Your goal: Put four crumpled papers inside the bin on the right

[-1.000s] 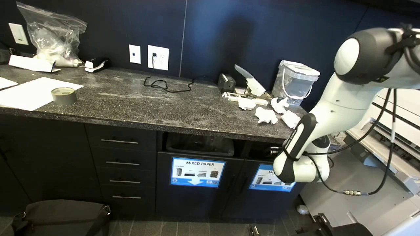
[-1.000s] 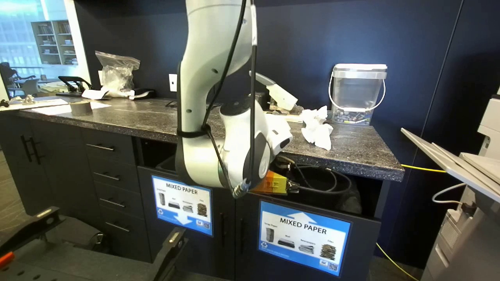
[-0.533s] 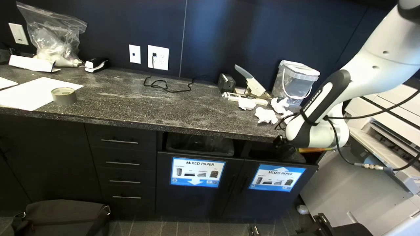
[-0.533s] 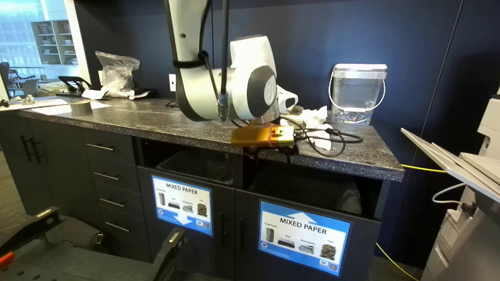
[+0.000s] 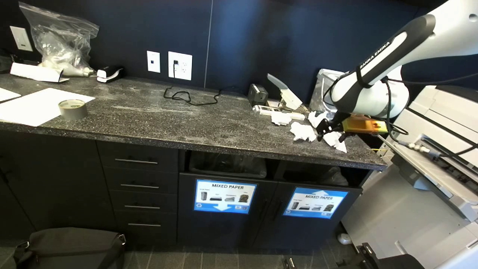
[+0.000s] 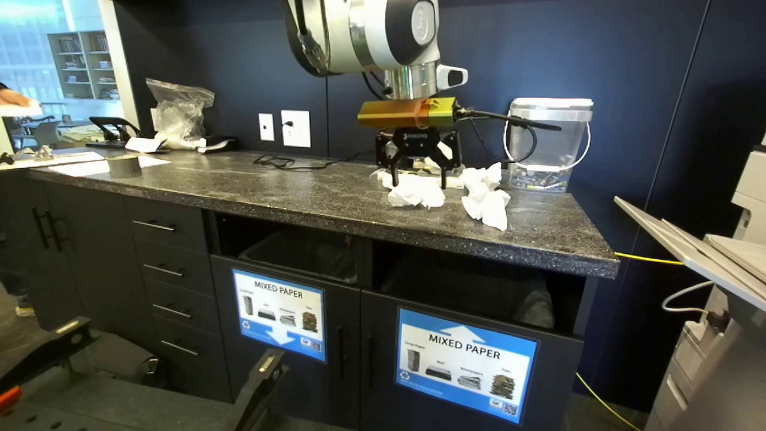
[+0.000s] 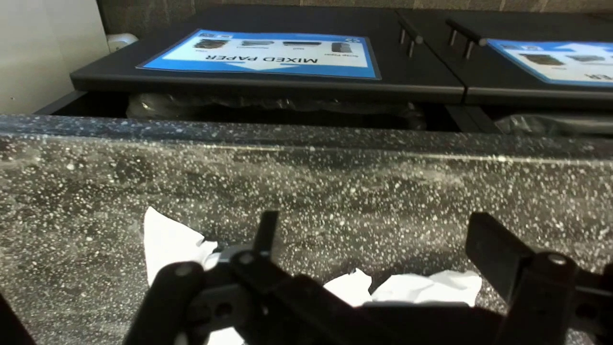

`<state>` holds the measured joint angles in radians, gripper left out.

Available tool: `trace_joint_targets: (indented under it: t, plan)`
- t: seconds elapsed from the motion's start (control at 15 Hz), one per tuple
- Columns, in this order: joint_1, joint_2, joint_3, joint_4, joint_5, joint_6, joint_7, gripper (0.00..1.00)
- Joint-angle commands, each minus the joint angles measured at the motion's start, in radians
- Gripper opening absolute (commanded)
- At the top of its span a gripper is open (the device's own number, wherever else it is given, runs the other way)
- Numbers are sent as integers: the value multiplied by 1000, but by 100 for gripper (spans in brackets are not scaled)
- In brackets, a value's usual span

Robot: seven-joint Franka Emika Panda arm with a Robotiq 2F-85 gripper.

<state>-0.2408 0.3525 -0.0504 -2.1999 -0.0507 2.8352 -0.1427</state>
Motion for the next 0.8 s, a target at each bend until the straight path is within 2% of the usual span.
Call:
trace_joint_targets:
  t: [0.0,0.33,0.47,0.73]
  plan:
    - [30,74,-8,175,69,-113,56,100]
    - [66,219,-17,379,91,-147,163,100]
    - [49,272,13,453,124,-161,149,100]
    - [48,361,30,578,144,-195,138,100]
